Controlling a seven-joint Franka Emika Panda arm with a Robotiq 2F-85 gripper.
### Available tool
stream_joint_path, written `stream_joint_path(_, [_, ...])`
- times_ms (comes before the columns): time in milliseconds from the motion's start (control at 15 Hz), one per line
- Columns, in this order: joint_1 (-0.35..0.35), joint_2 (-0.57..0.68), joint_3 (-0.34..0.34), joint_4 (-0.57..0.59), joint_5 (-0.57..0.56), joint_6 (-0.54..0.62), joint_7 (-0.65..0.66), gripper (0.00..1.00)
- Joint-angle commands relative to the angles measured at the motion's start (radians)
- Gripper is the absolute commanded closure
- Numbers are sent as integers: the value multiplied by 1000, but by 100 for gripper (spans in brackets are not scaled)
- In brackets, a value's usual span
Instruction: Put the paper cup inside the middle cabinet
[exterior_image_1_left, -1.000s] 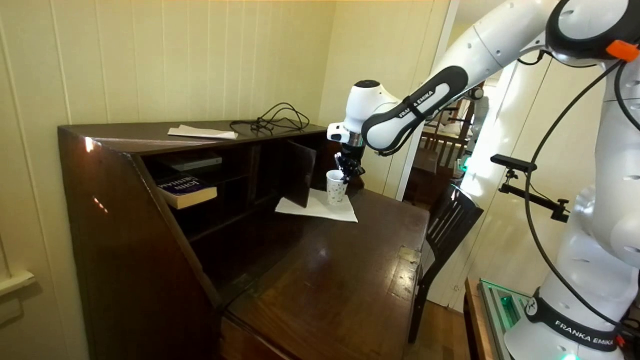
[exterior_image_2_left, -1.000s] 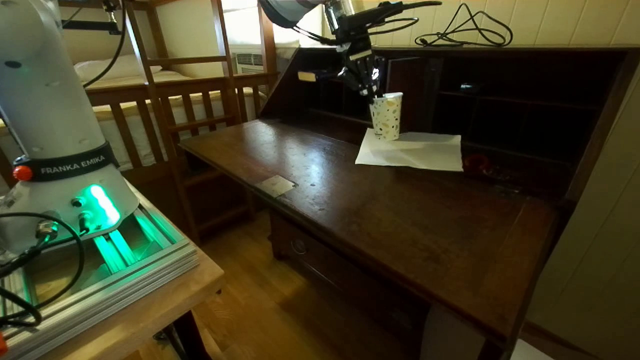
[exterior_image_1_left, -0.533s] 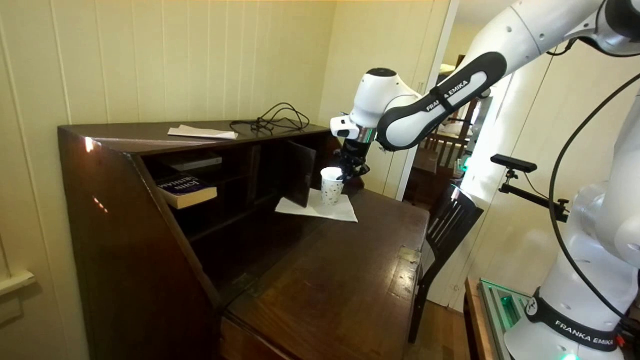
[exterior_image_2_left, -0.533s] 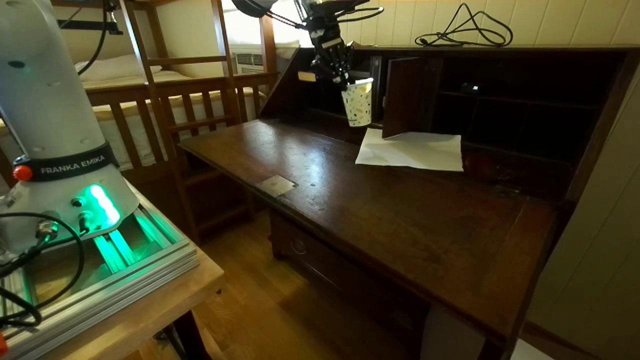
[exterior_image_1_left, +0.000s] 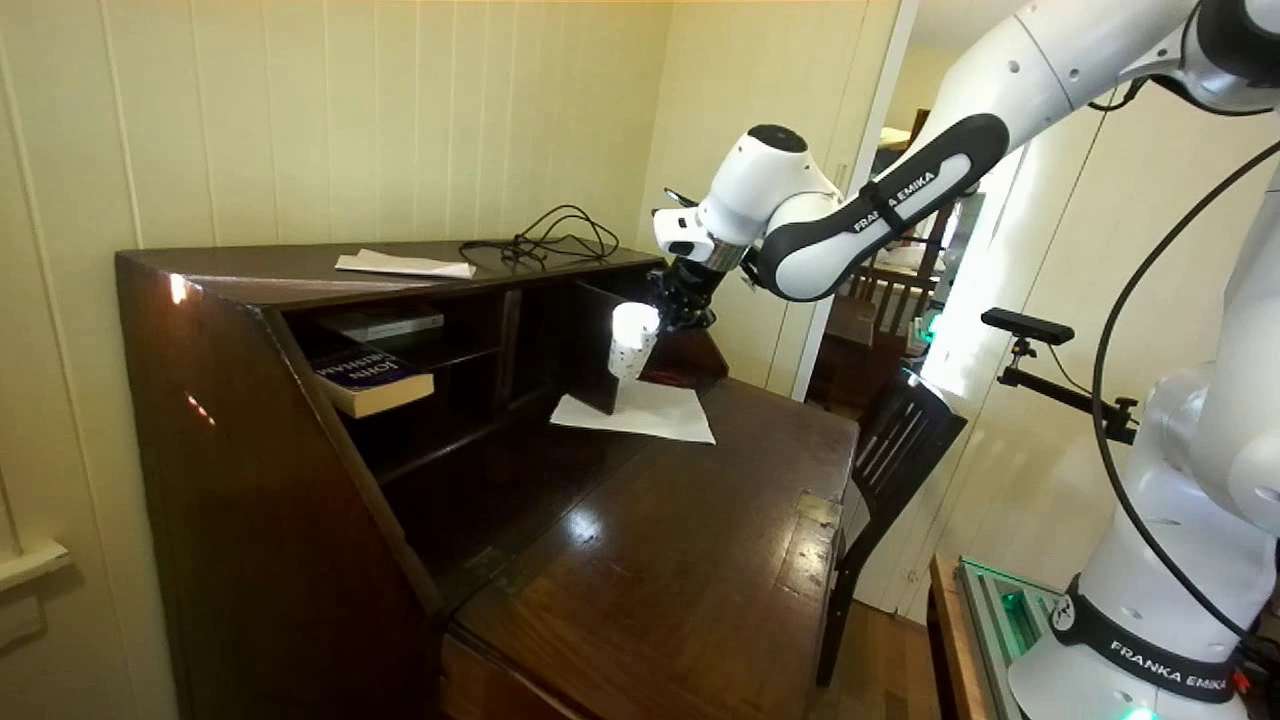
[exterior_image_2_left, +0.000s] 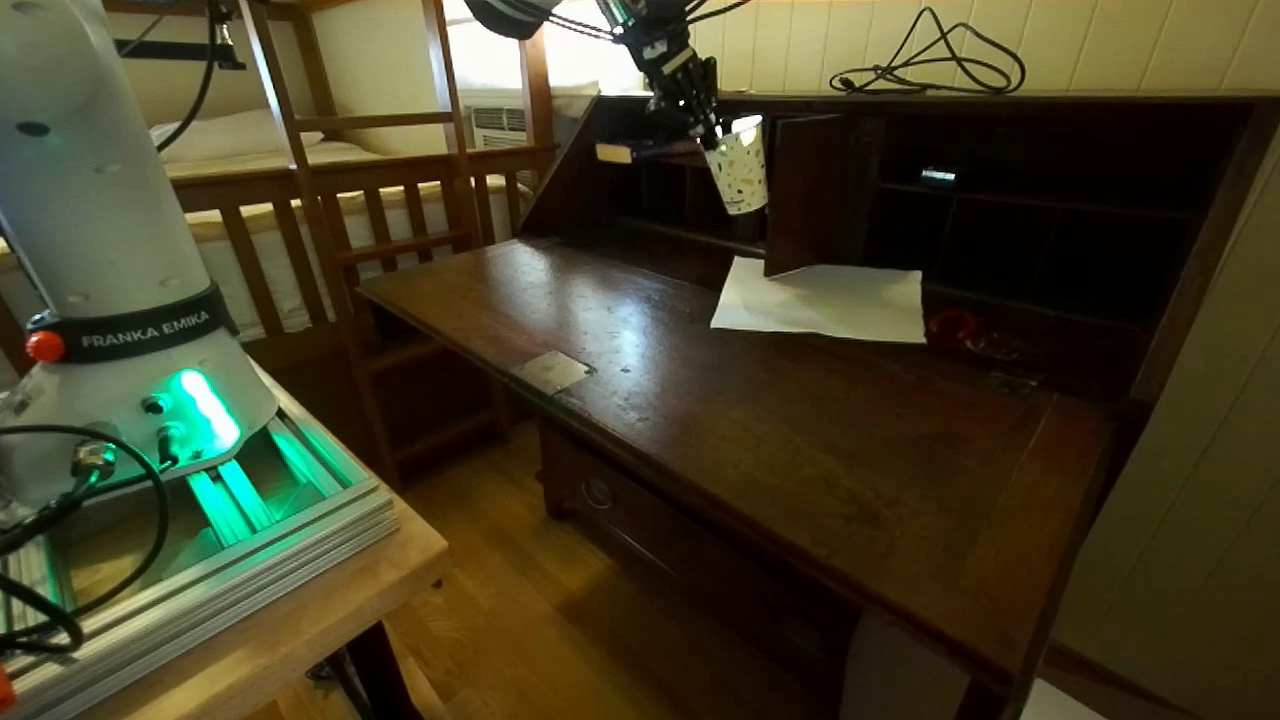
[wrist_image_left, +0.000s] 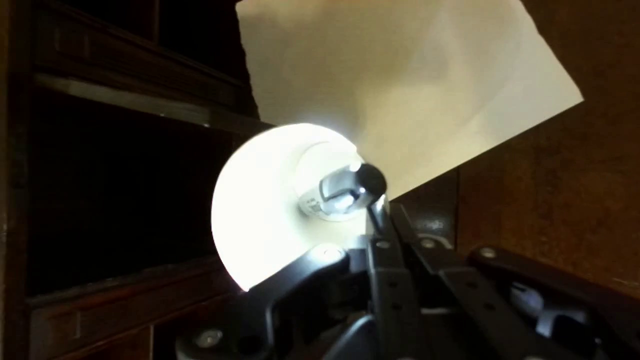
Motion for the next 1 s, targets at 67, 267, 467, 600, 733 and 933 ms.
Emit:
stream_joint_path(67, [-13,118,7,102,25,105,-33,99])
stream_joint_path(267, [-32,167,41,123,115,146,-112,99])
stream_joint_path(467, [-81,203,113,135,252,181,-242,99])
stream_joint_path(600, [-96,231,129,169,272,171,-265,99])
stream_joint_path(733, [-51,258,66,223,215,143,-209,99])
stream_joint_path(933, [-48,316,44,311,210,116,-215,99])
